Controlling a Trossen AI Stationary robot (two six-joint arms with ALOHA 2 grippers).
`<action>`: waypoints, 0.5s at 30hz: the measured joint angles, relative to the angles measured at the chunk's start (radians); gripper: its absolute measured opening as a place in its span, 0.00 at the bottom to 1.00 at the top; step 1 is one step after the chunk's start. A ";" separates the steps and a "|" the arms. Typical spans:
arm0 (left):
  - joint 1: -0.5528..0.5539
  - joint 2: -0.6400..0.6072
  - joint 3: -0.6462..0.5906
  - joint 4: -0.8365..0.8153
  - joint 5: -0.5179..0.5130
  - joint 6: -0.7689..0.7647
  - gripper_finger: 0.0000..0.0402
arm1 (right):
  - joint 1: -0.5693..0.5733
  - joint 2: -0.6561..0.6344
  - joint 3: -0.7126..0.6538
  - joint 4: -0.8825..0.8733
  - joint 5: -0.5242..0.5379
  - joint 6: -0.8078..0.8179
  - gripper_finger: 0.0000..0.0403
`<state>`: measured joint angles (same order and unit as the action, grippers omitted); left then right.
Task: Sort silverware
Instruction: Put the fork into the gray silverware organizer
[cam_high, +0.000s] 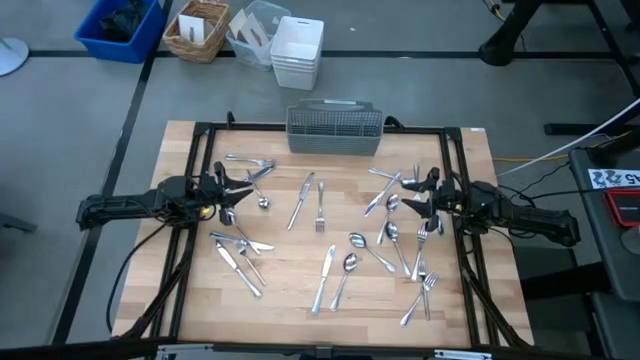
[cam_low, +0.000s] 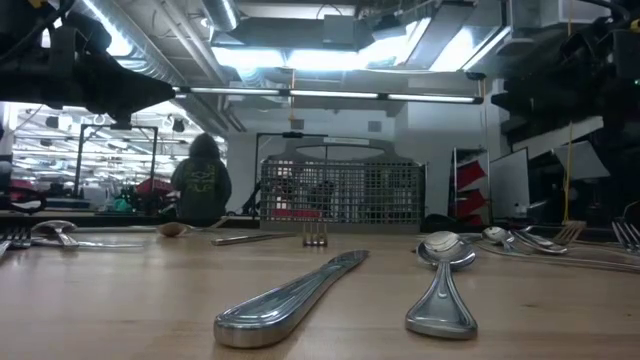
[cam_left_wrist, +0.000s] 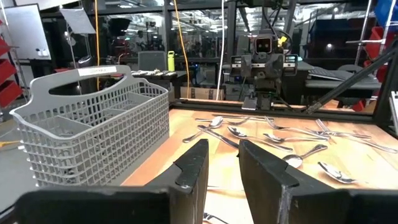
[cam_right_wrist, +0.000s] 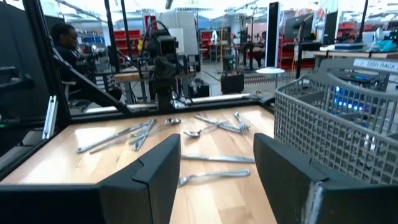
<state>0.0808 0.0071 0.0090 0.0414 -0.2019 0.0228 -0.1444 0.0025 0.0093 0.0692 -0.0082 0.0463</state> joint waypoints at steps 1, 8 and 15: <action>0.000 0.000 0.000 0.000 0.000 0.000 0.20 | 0.000 0.000 0.000 0.011 0.000 0.000 0.51; 0.000 0.000 0.000 0.144 -0.111 -0.010 0.20 | 0.000 0.000 0.000 0.050 -0.001 0.000 0.51; 0.037 0.037 0.032 0.173 -0.178 -0.034 0.20 | 0.000 0.000 0.008 0.105 0.139 0.000 0.51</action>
<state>0.1178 0.0440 0.0414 0.2143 -0.3802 -0.0115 -0.1444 0.0023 0.0178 0.1746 0.1311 0.0467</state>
